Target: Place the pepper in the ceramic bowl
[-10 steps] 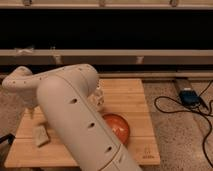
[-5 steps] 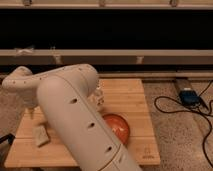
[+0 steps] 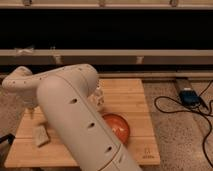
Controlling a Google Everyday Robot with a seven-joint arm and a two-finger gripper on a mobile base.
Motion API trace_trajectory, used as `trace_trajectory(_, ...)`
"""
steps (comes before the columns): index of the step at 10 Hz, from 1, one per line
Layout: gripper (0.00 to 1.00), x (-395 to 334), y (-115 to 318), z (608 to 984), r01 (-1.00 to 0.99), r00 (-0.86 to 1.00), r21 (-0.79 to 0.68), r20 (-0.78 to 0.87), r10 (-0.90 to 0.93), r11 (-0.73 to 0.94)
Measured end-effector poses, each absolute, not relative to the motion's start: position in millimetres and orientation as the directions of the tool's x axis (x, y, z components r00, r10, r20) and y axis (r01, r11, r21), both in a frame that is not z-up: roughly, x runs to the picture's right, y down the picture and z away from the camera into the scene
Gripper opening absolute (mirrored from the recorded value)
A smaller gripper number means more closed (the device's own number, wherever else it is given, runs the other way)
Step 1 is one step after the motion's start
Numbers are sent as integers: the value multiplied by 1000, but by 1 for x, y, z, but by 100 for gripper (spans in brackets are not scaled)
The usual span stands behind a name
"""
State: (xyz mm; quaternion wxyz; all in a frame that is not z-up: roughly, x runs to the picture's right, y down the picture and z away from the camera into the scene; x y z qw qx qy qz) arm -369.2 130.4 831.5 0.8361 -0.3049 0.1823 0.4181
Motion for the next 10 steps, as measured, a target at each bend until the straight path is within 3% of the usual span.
trace_trajectory(10, 74, -380, 115, 859, -785, 619, -401, -508, 599, 472)
